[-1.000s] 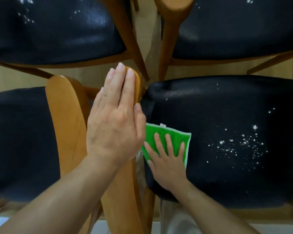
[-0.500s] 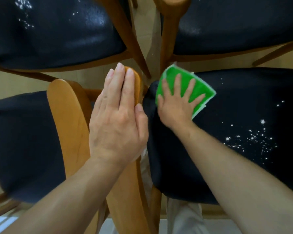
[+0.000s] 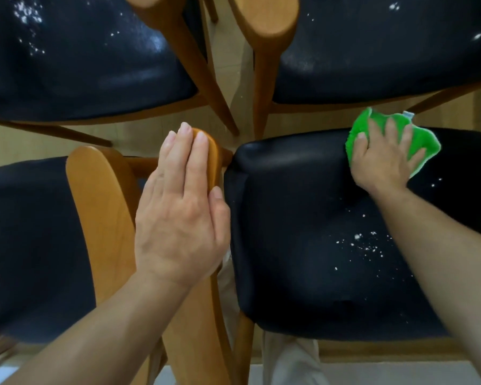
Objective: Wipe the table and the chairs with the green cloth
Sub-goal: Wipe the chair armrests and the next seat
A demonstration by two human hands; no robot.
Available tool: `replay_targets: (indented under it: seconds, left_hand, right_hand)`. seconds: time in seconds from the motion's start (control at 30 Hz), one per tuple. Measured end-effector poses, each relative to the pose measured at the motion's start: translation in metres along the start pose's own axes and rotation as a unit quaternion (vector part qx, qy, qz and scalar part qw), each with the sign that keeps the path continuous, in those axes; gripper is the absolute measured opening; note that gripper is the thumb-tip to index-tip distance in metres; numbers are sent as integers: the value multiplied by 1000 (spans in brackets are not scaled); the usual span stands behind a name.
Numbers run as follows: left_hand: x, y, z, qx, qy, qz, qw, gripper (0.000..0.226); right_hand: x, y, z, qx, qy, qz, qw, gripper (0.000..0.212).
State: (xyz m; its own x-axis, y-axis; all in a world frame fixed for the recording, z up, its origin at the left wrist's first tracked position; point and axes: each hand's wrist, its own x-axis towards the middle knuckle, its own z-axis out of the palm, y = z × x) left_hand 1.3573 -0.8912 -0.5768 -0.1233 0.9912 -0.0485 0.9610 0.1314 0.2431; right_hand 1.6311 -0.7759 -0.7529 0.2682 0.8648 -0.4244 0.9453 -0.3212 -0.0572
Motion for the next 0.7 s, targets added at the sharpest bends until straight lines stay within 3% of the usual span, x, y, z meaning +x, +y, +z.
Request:
replay_targets:
  seconds: [0.07,0.13,0.23,0.33,0.43,0.57,0.7]
  left_hand:
    - [0,0,-1,2,1,1,1000,58]
    - [0,1,-1,-2,-2,1,1000,58]
    - [0,0,-2,3,-12,-2,1000,60]
    - [0,1,0,12,-13,-4,1000,61]
    - [-1,2,0,5,-13,-9,1000,61]
    - [0,0,1,-2,-15,-1,1000,62]
    - [-2,0,1,-17,-23,-7,1000,61]
  right_hand:
    - [-10,-22,6,18,-10,33,999,55]
    - [-29,-52,17,17,-24,11,1000,55]
    - [-75,-100,41,-15,-50,-103,993,57]
    - [-142,-124,70,-49,-71,-274,958,58]
    - [-195,-100,92,-73,-72,-384,918,59]
    - [-228,-31,105,-104,-111,-452,879,62]
    - [-200,7,84,-100,-94,-448,883,58]
